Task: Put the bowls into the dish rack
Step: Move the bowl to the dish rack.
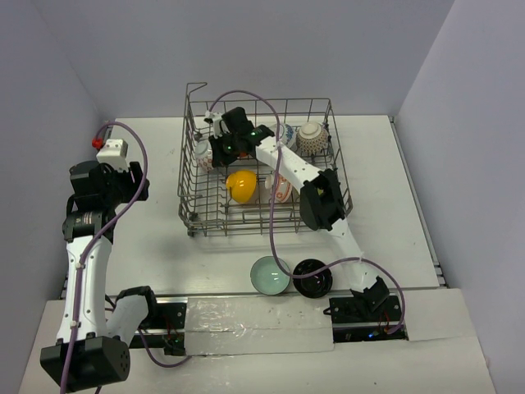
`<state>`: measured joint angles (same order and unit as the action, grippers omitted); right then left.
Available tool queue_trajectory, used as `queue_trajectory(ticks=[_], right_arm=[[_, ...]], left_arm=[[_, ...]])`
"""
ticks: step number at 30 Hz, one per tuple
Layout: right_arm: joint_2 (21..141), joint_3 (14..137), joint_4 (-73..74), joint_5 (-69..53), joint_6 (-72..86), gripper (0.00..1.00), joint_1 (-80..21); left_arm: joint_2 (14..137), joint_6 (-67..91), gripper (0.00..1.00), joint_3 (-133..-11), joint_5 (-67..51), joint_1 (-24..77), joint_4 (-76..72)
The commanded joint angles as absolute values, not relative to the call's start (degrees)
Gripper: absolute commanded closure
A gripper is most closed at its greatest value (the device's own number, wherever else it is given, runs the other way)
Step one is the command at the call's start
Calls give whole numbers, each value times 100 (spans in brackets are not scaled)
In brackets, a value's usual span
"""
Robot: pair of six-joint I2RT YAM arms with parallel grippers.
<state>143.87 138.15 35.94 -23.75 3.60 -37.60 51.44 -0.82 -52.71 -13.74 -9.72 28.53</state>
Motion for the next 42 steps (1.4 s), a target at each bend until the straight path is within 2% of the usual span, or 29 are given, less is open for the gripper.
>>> queue_trajectory(ticks=[1,9,16,25,42], right_arm=[[14493,14098,3437,-2241,369,92,-3709],[14616,14238,3410,-2163,378,92,-3621],[14678,14361,3375,-2092,413,85,-3612],[14730,14414,3366,-1978,246,81,-3604],[14810,14598,3305,-1573,229,78,-3586]], left_arm=[[5062,-53,36,-5282,-1468,-1011,2689],[5089,-53,29,-5273,-1450,-1037,2672],[5080,-53,23,-5265,-1450,-1055,2672],[5054,-62,18,-5238,-1424,-1072,2663],[5019,-53,14,-5194,-1477,-1160,2663]])
